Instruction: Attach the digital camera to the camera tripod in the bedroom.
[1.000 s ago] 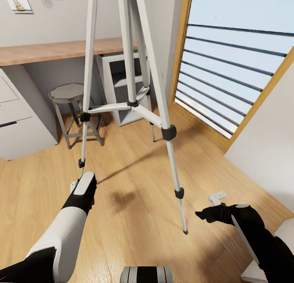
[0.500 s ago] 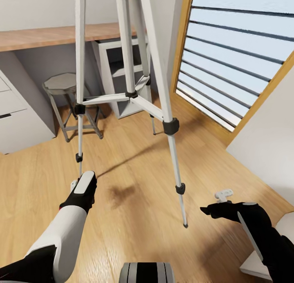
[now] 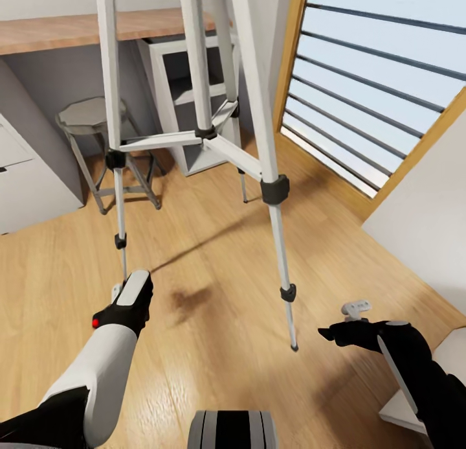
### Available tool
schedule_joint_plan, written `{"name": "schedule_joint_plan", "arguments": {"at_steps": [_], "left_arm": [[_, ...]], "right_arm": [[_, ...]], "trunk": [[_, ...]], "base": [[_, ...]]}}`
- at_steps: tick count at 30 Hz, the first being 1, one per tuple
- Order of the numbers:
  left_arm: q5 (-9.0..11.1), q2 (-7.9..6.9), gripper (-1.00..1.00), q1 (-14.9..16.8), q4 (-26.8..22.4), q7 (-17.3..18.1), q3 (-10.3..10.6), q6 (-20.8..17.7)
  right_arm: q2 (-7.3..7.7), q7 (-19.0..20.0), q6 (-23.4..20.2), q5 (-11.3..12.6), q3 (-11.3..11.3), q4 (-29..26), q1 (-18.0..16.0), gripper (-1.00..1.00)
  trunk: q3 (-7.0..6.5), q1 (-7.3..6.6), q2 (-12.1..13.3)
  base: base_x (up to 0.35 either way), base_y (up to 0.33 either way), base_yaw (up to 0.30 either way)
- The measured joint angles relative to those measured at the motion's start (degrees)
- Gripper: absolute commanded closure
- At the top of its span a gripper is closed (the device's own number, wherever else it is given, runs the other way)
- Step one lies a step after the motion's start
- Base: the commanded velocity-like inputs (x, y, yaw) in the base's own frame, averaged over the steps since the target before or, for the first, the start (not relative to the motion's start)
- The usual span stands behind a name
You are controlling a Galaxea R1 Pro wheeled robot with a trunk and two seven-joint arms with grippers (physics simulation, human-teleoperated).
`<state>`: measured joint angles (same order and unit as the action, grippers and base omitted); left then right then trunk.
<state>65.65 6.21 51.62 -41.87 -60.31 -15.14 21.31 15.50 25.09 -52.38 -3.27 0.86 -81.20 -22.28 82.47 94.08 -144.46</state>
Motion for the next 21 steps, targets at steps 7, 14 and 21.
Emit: {"name": "schedule_joint_plan", "arguments": {"at_steps": [7,14,21], "left_arm": [[0.4,0.17,-1.0,0.2,0.0,3.6,-0.1,-0.1],[0.6,0.17,-1.0,0.2,0.0,6.1,-0.1,-0.2],[0.7,0.15,-1.0,0.2,0.0,6.7,-0.1,-0.2]], "right_arm": [[0.02,0.0,0.1,0.0,0.0,0.0,0.1,-1.0],[0.05,0.0,0.3,0.0,0.1,0.0,0.1,-1.0],[0.06,0.0,0.4,0.0,0.1,-0.3,0.2,-1.0]], "trunk": [[1.55,0.18,-0.1],[3.1,0.36,-0.2],[4.66,0.54,-0.3]], "base": [[0.0,0.0,0.0],[0.0,0.0,0.0],[0.0,0.0,0.0]]}}
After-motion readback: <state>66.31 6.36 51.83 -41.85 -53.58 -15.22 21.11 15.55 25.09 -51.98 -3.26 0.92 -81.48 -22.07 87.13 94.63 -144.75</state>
